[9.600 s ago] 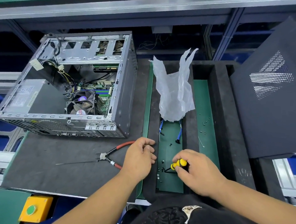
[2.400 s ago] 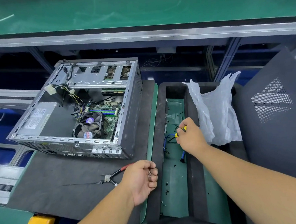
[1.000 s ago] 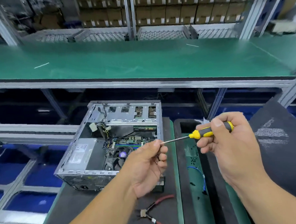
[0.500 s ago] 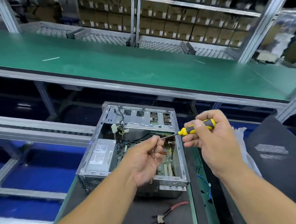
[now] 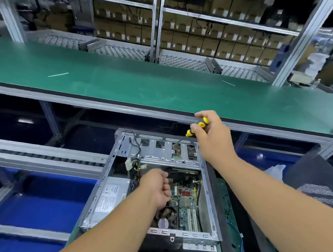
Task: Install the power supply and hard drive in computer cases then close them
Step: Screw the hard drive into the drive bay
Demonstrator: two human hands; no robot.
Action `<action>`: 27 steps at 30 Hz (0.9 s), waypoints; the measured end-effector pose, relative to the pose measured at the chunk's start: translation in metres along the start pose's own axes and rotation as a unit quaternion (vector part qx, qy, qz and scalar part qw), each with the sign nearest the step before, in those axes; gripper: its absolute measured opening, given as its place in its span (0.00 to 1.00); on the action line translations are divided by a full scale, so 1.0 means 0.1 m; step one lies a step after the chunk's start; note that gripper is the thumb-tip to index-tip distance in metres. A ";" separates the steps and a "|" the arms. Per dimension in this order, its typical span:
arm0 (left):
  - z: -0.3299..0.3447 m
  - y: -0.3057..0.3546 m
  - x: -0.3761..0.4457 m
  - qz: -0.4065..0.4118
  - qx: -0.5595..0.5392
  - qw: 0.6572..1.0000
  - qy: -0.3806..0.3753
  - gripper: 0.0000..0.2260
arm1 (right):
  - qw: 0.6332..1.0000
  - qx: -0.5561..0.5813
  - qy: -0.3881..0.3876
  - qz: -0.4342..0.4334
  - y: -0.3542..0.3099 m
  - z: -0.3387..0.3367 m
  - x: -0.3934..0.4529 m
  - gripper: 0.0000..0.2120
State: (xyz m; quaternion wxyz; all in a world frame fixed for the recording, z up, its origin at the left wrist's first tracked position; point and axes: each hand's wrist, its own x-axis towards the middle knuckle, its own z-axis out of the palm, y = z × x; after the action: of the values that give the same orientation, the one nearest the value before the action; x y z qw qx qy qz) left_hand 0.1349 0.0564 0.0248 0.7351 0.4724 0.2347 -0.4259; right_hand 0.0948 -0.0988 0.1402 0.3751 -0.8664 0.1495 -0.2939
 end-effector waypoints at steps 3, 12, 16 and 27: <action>0.05 0.04 0.27 -0.033 0.077 0.996 -0.003 0.10 | 0.997 -0.060 -0.042 -0.001 0.15 0.24 0.29 0.12; 0.06 0.01 0.84 -0.045 0.136 0.985 -0.098 0.09 | 0.987 -0.116 -0.110 0.004 0.55 0.55 0.59 0.12; 0.06 -0.03 0.95 -0.013 0.095 0.991 -0.095 0.13 | 0.986 -0.129 -0.107 -0.006 0.64 0.57 0.60 0.13; 0.10 -0.07 0.94 0.049 0.118 0.988 -0.089 0.14 | 0.978 -0.160 -0.129 -0.035 0.61 0.63 0.63 0.14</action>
State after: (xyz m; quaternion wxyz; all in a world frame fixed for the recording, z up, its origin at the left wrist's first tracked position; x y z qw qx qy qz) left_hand 0.1785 0.0084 -0.0448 0.7120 0.5273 0.0930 -0.4542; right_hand 0.1814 -0.1345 0.0859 0.2370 -0.9505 0.1146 -0.1650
